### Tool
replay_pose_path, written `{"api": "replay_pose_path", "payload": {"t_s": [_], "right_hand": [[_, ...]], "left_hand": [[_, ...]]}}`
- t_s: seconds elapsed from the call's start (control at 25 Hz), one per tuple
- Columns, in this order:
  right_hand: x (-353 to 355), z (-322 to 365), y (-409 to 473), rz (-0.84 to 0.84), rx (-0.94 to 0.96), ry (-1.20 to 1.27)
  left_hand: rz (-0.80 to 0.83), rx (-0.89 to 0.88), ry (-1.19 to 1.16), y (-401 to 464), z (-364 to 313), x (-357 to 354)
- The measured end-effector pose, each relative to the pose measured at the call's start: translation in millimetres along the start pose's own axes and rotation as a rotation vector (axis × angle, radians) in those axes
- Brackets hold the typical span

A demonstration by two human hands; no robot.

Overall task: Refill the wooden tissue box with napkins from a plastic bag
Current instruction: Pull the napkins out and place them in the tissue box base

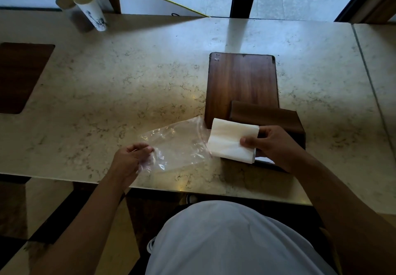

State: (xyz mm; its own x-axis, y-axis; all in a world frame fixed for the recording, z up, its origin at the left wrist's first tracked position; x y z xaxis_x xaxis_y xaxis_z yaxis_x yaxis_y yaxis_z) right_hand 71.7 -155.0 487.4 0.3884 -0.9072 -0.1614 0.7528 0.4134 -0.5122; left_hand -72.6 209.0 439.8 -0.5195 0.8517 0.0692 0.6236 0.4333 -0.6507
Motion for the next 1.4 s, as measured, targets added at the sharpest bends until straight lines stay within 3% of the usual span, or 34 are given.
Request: {"api": "replay_pose_path", "payload": {"t_s": [0.28, 0.56, 0.76, 0.96, 1.16, 1.28, 1.4], "right_hand": [[-9, -8, -1, -0.038, 0.034, 0.053], [-21, -13, 3, -0.054, 0.015, 0.117], [-29, -23, 3, -0.076, 0.019, 0.101], [-37, -24, 2, -0.105, 0.029, 0.131], [-39, -24, 1, -0.104, 0.010, 0.128], [-42, -22, -3, -0.110, 0.020, 0.120], [-48, -17, -9, -0.091, 0.027, 0.096]], "left_hand": [[-0.200, 0.264, -0.383, -6, 59, -26], [-0.319, 0.344, -0.584, -29, 88, -62], [-0.379, 0.406, -0.365, -46, 96, -73], [-0.327, 0.459, -0.088, -57, 103, -71], [-0.453, 0.406, 0.059, -58, 97, -53], [-0.304, 0.253, 0.073, -54, 78, -54], [0.079, 0.161, 0.060, -47, 44, -77]]}}
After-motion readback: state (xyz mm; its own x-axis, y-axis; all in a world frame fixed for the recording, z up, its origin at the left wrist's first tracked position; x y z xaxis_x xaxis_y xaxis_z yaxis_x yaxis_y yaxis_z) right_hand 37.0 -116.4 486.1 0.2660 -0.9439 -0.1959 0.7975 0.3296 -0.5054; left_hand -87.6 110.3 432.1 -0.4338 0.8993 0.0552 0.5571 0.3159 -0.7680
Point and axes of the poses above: each hand's wrist, its own y-axis towards the middle knuckle, its own x-axis out of the back of the hand, z = x × y, the point moved 3 cm from there along y, towards the middle knuckle, and after that the axes turned 10 degrees about y, right-handed, at the moved point
